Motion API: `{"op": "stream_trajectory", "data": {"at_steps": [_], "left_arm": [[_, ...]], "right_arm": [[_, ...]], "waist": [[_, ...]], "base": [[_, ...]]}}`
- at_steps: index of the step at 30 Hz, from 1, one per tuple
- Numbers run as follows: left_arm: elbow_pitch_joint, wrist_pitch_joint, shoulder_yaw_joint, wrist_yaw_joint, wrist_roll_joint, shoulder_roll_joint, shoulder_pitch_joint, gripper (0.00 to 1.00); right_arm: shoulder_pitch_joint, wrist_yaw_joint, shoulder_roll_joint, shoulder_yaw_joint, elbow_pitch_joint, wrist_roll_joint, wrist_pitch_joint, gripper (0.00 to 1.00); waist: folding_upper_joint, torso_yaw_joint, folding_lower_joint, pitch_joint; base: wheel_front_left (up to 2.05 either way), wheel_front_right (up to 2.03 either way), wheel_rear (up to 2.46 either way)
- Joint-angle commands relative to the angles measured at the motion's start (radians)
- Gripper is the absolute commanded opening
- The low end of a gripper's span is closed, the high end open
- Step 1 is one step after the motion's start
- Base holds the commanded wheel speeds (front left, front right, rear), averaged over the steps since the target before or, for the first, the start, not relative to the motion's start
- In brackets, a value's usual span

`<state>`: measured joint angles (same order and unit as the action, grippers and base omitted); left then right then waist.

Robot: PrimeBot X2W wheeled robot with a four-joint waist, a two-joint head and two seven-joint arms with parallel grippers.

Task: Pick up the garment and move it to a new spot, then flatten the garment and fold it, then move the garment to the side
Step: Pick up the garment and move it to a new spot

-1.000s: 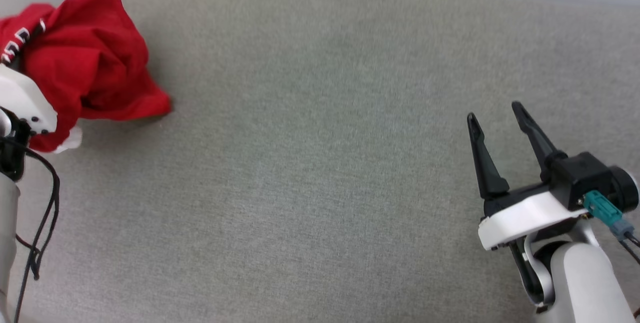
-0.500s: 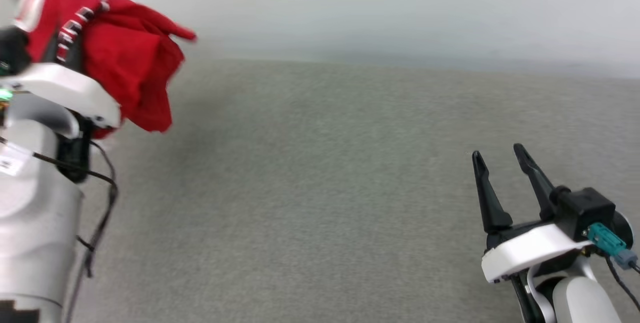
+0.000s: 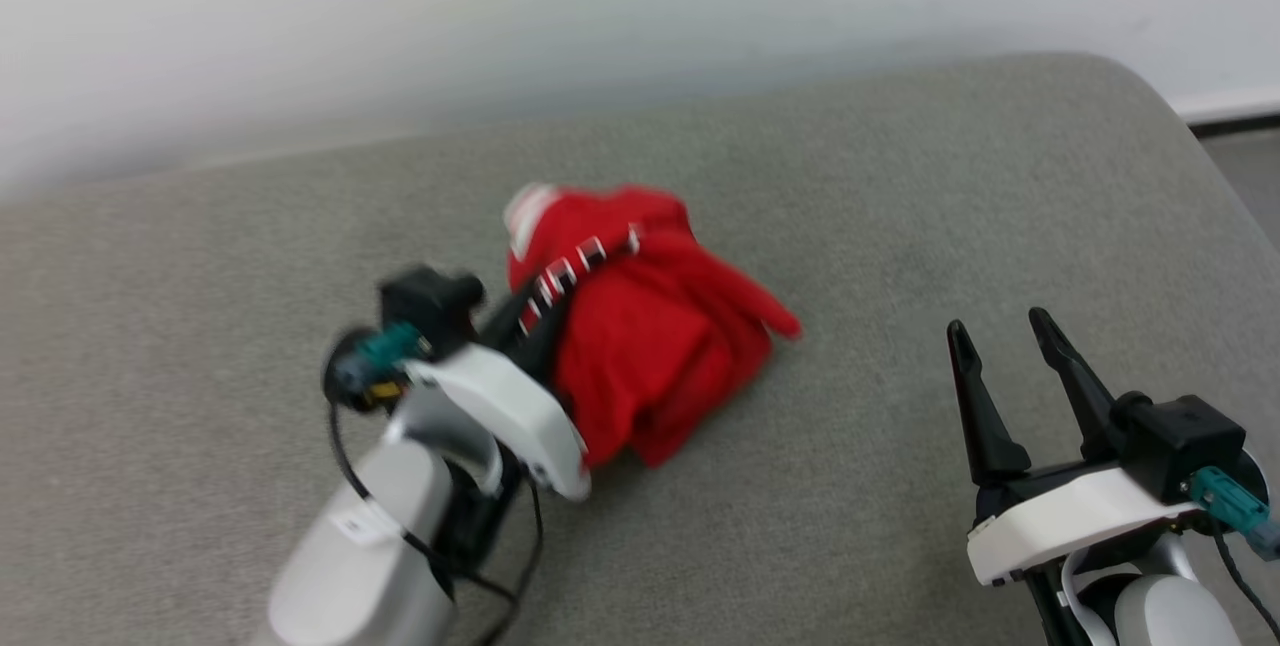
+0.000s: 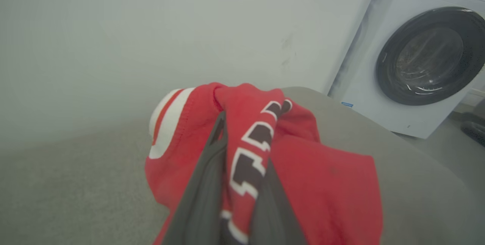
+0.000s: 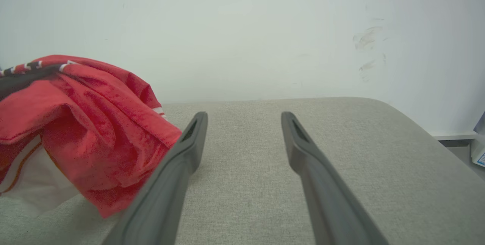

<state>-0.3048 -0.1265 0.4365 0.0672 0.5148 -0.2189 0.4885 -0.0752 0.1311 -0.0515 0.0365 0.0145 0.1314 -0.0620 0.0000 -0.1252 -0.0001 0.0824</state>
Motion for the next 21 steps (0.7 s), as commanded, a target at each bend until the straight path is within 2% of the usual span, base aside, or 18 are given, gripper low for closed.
{"op": "stream_trajectory", "data": {"at_steps": [1, 4, 10, 11, 12, 13, 14, 21], "left_arm": [[0.004, 0.014, 0.02, 0.006, -0.002, 0.003, -0.036, 0.0], [0.009, 0.042, 0.075, 0.014, -0.012, 0.015, -0.091, 0.0], [-0.021, 0.082, 0.179, 0.034, -0.044, 0.004, -0.162, 0.0], [-0.023, 0.081, 0.191, 0.036, -0.051, 0.002, -0.167, 0.13], [-0.022, 0.08, 0.2, 0.036, -0.054, 0.005, -0.172, 0.44], [-0.02, 0.075, 0.208, 0.036, -0.059, 0.007, -0.171, 0.96], [-0.012, 0.062, 0.213, 0.036, -0.066, 0.011, -0.168, 1.0], [0.059, -0.054, 0.197, 0.006, -0.084, 0.035, -0.162, 1.0]], "right_arm": [[-0.016, -0.001, 0.001, 0.003, 0.001, 0.005, -0.009, 1.0], [-0.021, -0.001, 0.001, 0.001, -0.001, 0.011, -0.017, 1.0], [-0.038, -0.001, 0.001, 0.006, -0.026, 0.024, -0.038, 1.0], [-0.042, -0.001, 0.001, 0.007, -0.028, 0.025, -0.04, 1.0], [-0.047, -0.001, 0.002, 0.007, -0.03, 0.023, -0.043, 1.0], [-0.049, -0.001, 0.001, 0.006, -0.033, 0.02, -0.044, 1.0], [-0.049, -0.001, 0.001, 0.004, -0.038, 0.016, -0.045, 1.0], [-0.033, -0.001, 0.001, -0.011, -0.054, -0.003, -0.037, 1.0]], "waist": [[0.0, -0.045, 0.0001, 0.059], [0.0, -0.057, 0.0001, 0.098], [0.0, -0.047, 0.0001, 0.133], [0.0, -0.041, 0.0001, 0.132], [0.0, -0.036, 0.0001, 0.131], [0.0, -0.029, 0.0001, 0.126], [0.0, -0.022, 0.0001, 0.118], [0.0, 0.033, 0.0001, 0.033]], "base": [[0.0, 0.0, 0.0], [0.0, 0.0, 0.0], [0.0, 0.0, 0.0], [0.0, 0.0, 0.0], [0.0, 0.0, 0.0], [0.0, 0.0, 0.0], [0.0, 0.0, 0.0], [0.0, 0.0, 0.0]]}}
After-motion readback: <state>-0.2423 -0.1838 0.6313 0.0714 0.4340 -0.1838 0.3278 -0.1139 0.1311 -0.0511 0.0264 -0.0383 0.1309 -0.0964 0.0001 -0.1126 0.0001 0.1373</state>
